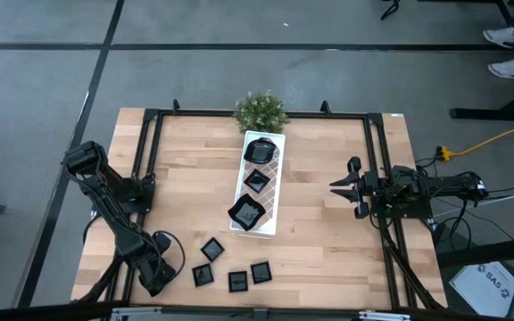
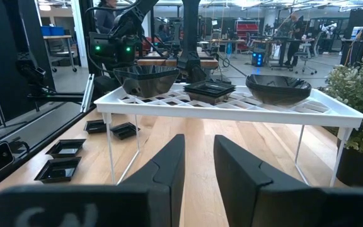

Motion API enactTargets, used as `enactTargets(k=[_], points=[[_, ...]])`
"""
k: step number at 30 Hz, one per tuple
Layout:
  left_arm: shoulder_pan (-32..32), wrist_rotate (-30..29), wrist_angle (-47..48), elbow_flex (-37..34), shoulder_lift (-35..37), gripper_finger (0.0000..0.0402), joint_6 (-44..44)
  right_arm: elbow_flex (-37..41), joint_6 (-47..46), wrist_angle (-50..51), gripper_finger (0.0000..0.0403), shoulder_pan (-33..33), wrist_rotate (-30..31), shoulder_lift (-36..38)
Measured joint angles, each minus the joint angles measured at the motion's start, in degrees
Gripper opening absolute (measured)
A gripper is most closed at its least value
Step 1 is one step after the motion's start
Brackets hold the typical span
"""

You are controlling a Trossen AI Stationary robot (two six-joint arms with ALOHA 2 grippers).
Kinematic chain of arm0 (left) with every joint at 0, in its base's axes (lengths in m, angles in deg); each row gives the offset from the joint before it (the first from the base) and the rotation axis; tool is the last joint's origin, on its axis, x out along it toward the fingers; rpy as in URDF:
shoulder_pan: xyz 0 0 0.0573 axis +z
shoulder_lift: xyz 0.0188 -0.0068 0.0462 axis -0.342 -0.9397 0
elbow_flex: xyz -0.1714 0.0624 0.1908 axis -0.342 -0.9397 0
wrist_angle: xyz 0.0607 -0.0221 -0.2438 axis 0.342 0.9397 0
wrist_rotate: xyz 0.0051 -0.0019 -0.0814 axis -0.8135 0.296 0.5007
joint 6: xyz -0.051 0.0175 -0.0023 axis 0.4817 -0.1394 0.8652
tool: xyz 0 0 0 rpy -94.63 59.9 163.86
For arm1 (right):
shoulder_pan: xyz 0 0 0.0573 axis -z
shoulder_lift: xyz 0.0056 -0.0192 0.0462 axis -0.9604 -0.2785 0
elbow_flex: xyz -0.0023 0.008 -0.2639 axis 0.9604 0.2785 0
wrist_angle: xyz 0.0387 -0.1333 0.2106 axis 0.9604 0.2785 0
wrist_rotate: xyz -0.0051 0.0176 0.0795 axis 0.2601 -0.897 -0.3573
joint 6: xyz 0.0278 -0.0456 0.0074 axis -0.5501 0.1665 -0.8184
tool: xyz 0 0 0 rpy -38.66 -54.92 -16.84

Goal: Pick & Place Mini shaped plates
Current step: Stack the distorted square plate on top of the distorted square plate on the shelf

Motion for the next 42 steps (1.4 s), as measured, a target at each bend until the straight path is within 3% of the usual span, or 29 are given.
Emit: enactTargets(k=[9,32,42], points=[[0.00,-0.63,-0.08,0.09,0.12,0.0002,-0.79,0.00,0.01,-0.01,0.0085,0.02,0.02,0.00],[0.70,-35.36,1.50,3.81,8.94,0.0002,-15.61,0.00,0.01,0.00,0.0085,0.02,0.00,-0.02],[4.74,-44.15,1.38,3.85,14.17,0.0003,-28.58,0.00,0.00,0.01,0.0085,0.01,0.00,-0.01]])
